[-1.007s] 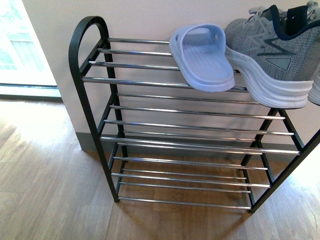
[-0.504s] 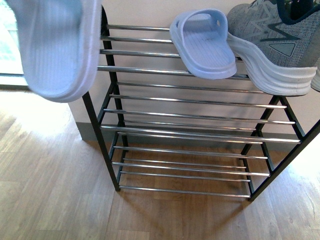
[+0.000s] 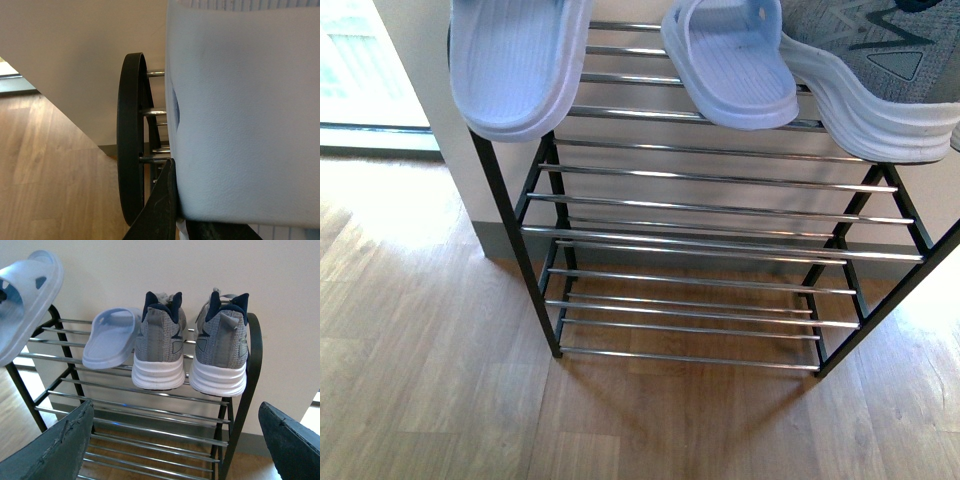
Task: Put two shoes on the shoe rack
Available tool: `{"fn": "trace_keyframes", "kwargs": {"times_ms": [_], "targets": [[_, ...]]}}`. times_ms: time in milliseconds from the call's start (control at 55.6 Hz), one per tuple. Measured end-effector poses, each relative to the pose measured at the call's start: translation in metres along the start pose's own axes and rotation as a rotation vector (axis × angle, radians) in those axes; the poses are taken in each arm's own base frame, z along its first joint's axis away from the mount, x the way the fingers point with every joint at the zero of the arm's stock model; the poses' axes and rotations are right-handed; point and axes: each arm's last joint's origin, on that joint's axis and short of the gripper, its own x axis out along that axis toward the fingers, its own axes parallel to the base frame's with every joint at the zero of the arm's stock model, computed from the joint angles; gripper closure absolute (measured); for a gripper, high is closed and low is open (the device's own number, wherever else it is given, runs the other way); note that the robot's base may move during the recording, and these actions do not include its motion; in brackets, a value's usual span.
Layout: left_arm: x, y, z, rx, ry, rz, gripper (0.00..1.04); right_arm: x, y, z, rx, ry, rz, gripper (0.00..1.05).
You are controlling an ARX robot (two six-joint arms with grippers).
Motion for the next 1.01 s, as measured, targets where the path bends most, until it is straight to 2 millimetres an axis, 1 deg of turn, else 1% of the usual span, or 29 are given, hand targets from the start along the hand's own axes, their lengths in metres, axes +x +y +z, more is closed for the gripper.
{"fn": "trace_keyframes", "kwargs": {"times_ms": [162,396,575,755,809,1007], "targets": [[0.021,-0.007,0.005,0.043,0.027,0.034,1.03,0.000,0.000,0.000,0.000,0.000,0.000,0.09],[0.051,-0.008,0.008,0.058,0.059,0.069,1.03,0.000,0.000,0.000,0.000,0.000,0.000,0.09],[0.074,-0.010,0.008,0.063,0.085,0.058,1.03,0.000,0.000,0.000,0.000,0.000,0.000,0.09],[0.088,-0.013,0.009,0.075,0.104,0.056,1.03,0.000,0.000,0.000,0.000,0.000,0.000,0.09],[0.091,-0.014,0.009,0.076,0.106,0.056,0.97,0.000,0.000,0.000,0.000,0.000,0.000,0.09],[0.094,-0.016,0.011,0.053,0.082,0.030,0.66,0.000,0.000,0.000,0.000,0.000,0.000,0.09]]}}
